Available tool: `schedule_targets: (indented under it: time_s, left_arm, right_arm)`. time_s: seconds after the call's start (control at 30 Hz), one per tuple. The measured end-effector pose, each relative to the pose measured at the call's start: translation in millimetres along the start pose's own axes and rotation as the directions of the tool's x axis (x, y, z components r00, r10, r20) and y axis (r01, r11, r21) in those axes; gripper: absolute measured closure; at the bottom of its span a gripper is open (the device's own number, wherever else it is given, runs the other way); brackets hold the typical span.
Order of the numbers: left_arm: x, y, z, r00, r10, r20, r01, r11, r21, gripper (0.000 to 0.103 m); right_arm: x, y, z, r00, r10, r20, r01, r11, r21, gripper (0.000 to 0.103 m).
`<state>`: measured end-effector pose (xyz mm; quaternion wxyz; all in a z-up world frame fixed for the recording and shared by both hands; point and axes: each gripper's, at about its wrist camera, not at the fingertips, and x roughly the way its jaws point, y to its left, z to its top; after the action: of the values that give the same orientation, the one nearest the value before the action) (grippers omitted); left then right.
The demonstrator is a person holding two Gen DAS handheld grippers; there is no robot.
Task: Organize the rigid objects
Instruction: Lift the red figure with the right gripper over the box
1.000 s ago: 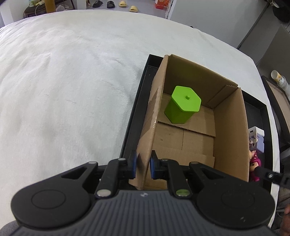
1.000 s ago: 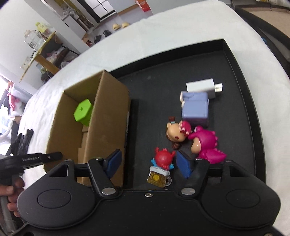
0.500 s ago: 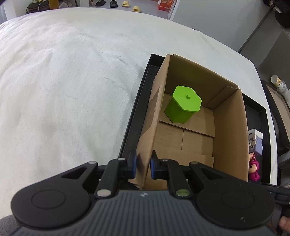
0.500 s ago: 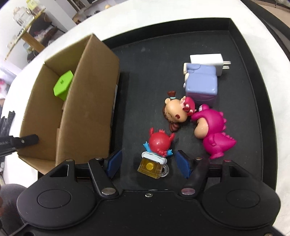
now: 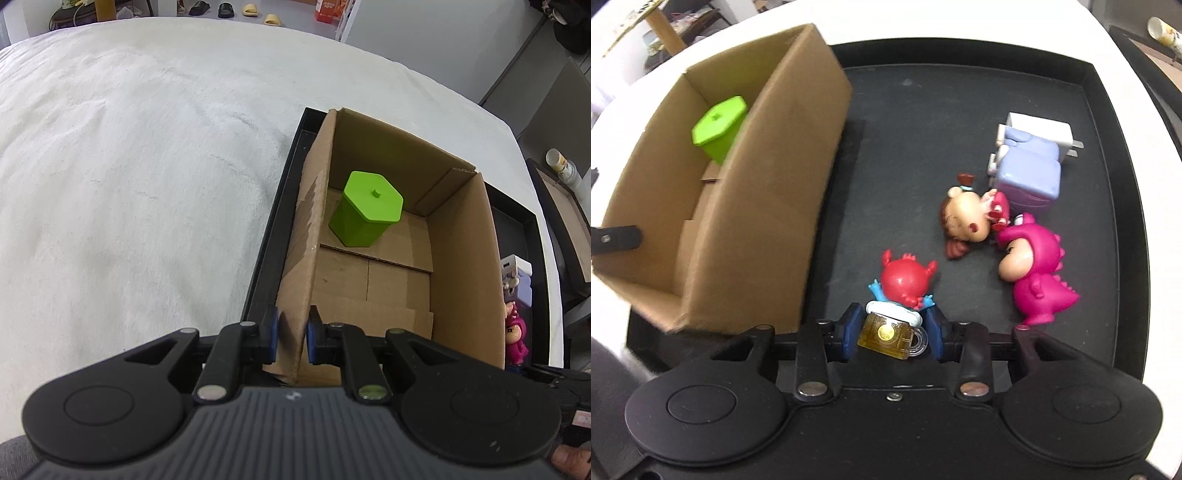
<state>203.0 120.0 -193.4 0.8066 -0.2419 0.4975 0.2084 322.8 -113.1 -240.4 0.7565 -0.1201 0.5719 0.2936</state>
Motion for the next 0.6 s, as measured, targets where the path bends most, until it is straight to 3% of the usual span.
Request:
schedule_targets:
  time_s: [0.37,0.6]
  left_arm:
    - [1,-3,-1,1.0,-0.012,-0.003,0.012,0.999,0.034,0.089]
    - [-1,-3,-3,1.0,-0.019,0.002,0.018,0.999,0.041,0.089]
  right_arm:
    - [-45,-22,8,0.999,0.026,0.044,-0.029,0.996,0.083,0.066]
    - [-76,-19,18,0.997,0.013,0.072,-0.018,0.998,0.067,0.066]
